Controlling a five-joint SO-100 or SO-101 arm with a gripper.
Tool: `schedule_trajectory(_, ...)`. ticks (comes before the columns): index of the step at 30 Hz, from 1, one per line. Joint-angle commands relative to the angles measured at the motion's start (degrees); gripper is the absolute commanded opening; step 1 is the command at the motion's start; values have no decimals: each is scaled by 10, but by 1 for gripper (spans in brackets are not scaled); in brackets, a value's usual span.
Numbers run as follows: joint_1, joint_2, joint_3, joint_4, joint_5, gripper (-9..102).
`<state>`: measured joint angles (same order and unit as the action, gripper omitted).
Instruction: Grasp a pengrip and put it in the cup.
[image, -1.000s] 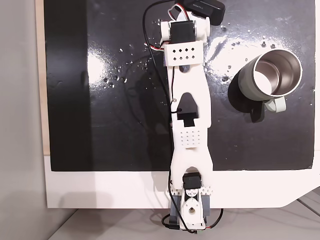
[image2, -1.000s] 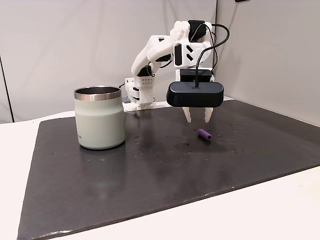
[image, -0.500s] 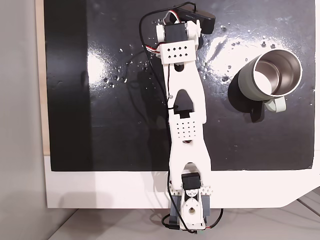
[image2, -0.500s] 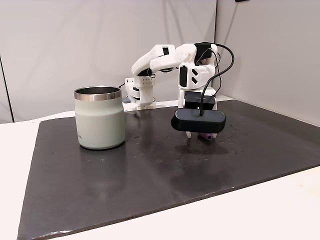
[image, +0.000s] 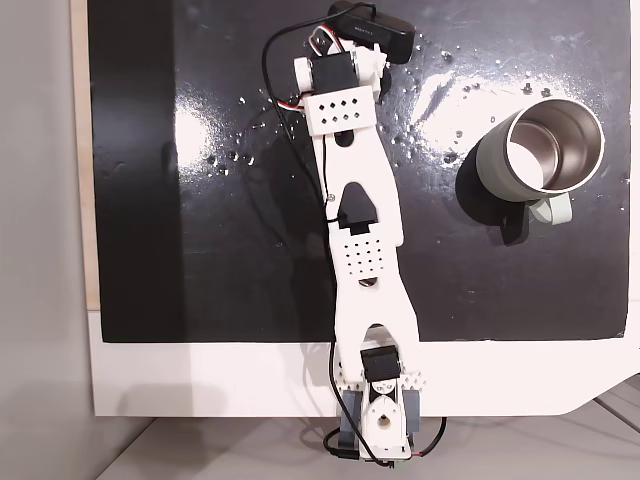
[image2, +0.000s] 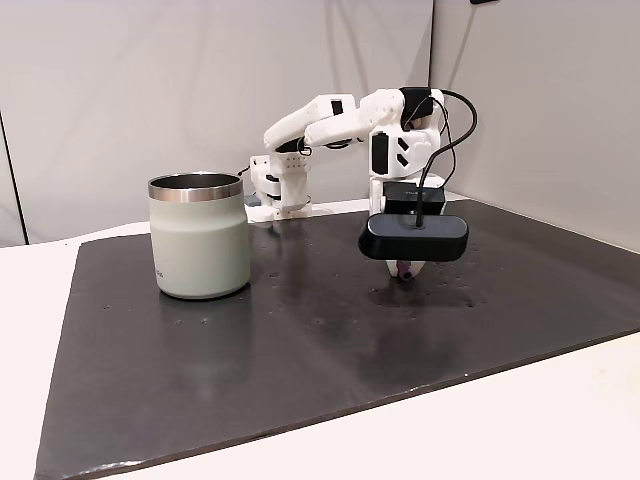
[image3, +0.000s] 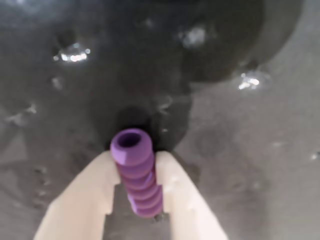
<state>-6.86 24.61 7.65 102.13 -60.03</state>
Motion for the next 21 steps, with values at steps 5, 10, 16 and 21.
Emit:
schedule_trajectory(5, 54, 163, 113, 10, 5, 0)
schedule_trajectory(10, 91, 330, 251, 10, -36, 0)
schedule_trajectory(16, 105, 526, 447, 10, -73, 0)
schedule_trajectory(21, 89, 679, 606, 10, -89, 0)
